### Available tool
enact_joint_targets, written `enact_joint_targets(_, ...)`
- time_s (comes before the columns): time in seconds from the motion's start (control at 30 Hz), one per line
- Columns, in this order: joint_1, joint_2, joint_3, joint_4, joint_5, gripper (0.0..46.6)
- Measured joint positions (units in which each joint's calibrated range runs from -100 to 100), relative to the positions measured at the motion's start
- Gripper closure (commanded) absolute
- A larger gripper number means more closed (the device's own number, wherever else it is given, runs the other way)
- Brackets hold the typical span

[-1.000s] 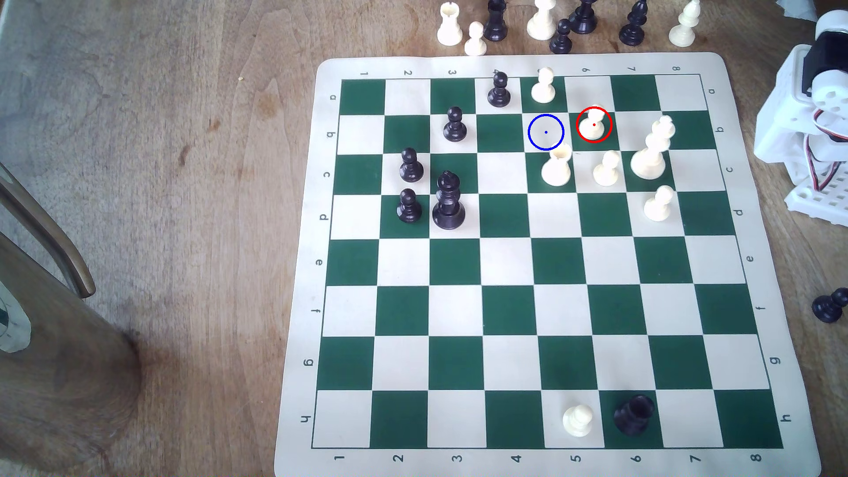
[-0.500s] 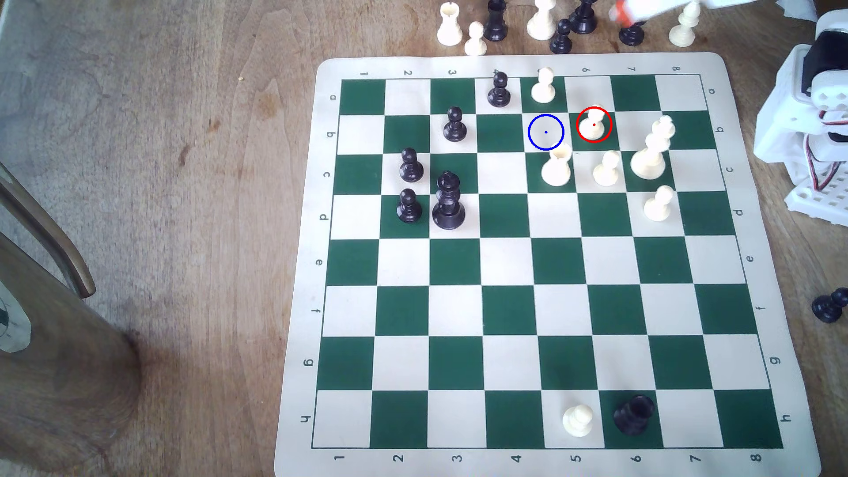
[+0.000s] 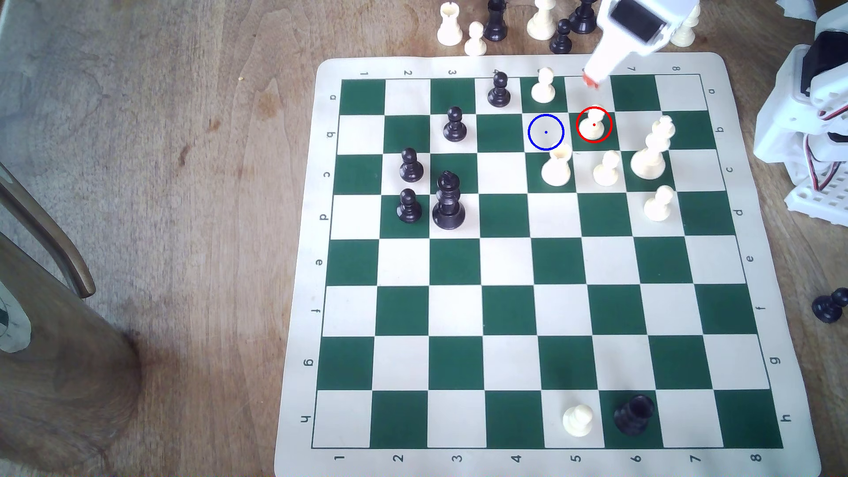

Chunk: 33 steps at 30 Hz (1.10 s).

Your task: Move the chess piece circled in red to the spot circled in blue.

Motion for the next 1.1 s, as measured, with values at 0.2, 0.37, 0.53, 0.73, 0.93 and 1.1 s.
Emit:
enact_joint_targets(0.2,-1.6,2.6,6.2,-5.3,-0.2,33.0)
enact_joint_targets(0.37,-2.5,3.4,8.3,-8.0,-0.7,33.1)
enact_joint_targets(0.53,-2.8,4.1,10.0,-10.4,-0.7,33.2)
enact_joint_targets(0.73,-3.3,5.4,10.8,-13.2,-1.1,33.2)
enact_joint_targets(0.93,-3.5,5.6,14.0,-16.6,-1.1,33.7)
enact_joint_targets(1.1,-3.5,5.7,14.2,-17.8,-1.1,34.2)
